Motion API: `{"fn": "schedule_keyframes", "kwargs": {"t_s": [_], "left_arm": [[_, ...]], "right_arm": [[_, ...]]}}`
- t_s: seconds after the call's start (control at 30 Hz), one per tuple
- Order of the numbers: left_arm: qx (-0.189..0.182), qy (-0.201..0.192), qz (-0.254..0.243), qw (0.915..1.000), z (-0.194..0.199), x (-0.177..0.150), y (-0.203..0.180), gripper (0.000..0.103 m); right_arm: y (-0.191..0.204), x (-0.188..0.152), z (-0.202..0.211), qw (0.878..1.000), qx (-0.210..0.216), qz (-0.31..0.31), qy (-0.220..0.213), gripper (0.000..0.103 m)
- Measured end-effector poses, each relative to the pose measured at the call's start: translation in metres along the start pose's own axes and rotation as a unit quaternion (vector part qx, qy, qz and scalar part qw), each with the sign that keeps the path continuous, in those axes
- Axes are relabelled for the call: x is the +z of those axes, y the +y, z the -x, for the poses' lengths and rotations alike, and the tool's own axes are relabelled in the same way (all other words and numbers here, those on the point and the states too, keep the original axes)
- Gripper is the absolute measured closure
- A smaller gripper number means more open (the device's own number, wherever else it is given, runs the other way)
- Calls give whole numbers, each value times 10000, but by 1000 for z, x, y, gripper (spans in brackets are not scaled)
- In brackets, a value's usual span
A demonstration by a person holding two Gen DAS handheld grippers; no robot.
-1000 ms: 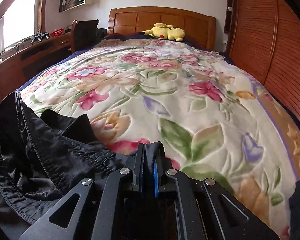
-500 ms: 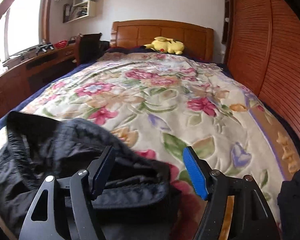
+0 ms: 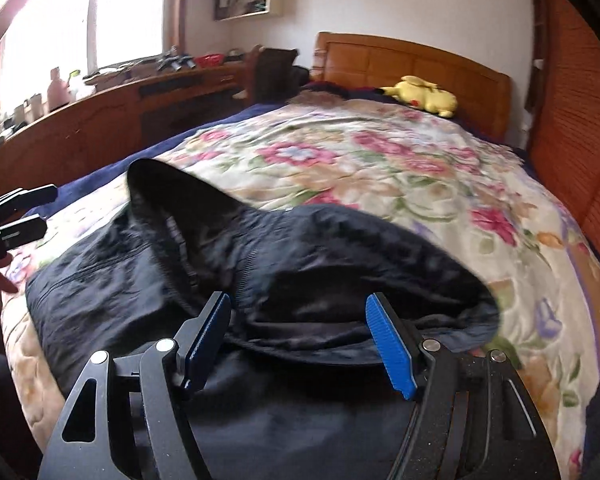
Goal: Fold large clothes
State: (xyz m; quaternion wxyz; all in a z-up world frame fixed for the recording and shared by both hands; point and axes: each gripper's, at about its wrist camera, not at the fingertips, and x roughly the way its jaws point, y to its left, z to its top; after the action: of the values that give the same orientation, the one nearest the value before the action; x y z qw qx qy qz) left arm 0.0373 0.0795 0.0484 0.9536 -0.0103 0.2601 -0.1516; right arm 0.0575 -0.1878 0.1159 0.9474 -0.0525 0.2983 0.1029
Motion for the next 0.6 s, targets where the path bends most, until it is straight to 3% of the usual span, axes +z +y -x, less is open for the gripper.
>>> {"fn": "schedule_keyframes", "kwargs": {"t_s": [0.23,0.5,0.6], "left_arm": [[-20,72,103,9999,0,-16,7,13],[37,77,209,9997,-2,-23,30,13],[57,66,259,9996,1,-25,39,13]], "right_arm": [[23,6,-21,9986,239,309,358,31],[25,21,-59,9939,8,539,962,31],[29,27,-70,9909,-4,717,1142,47]]}}
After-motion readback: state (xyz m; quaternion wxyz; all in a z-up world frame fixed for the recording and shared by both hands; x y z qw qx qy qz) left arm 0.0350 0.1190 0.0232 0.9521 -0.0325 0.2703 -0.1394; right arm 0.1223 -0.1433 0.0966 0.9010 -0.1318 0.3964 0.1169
